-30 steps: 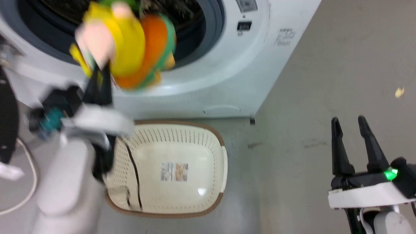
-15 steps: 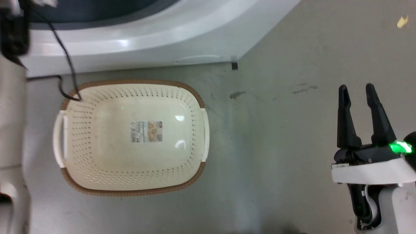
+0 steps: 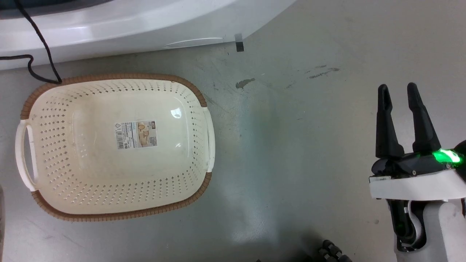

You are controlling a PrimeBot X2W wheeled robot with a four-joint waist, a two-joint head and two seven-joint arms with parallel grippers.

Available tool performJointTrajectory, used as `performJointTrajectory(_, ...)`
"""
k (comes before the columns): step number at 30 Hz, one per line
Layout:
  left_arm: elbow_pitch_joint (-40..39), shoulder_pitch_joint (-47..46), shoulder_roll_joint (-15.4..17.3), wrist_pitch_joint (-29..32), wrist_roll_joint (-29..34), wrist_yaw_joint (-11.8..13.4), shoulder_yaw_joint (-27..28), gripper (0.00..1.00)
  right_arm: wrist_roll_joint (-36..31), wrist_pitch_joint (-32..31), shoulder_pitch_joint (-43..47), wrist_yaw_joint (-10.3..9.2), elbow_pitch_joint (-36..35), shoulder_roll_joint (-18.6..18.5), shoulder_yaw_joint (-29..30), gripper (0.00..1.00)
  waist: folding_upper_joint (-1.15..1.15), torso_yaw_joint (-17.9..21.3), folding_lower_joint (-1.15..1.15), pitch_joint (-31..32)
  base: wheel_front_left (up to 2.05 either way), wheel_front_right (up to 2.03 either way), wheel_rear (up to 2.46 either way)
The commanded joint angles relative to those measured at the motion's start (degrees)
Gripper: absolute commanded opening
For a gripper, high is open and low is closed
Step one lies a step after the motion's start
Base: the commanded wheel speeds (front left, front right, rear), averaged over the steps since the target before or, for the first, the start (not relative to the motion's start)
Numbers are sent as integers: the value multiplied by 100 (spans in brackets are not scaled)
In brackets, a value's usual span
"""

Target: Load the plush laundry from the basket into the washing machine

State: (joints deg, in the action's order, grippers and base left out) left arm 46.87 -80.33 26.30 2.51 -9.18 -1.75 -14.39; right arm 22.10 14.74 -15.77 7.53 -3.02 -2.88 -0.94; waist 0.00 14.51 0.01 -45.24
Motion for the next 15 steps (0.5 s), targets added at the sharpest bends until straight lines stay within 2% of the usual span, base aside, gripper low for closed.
performJointTrajectory(1, 139, -129, 6, -22, 11, -34, -29, 0, 22, 26, -70, -4, -31, 1, -15, 100, 0, -13, -1, 46, 0, 0, 0)
performJointTrajectory(5, 480, -101, -76, -133, -25, -130, -114, 0, -39, 26, -52, -4, -8, 1, -7, 100, 0, -67, -1, 207, 0, 0, 0)
performJointTrajectory(7, 611, -49, -124, -263, -53, -142, -131, 100, -79, 26, -42, -4, -9, 1, 31, 100, 0, -103, -1, 334, 0, 0, 0)
performJointTrajectory(15, 1039, 688, -416, -1197, -269, -121, -116, 100, -383, 26, 131, -4, 2, 1, 88, 100, 0, -328, -1, 1313, 0, 0, 0)
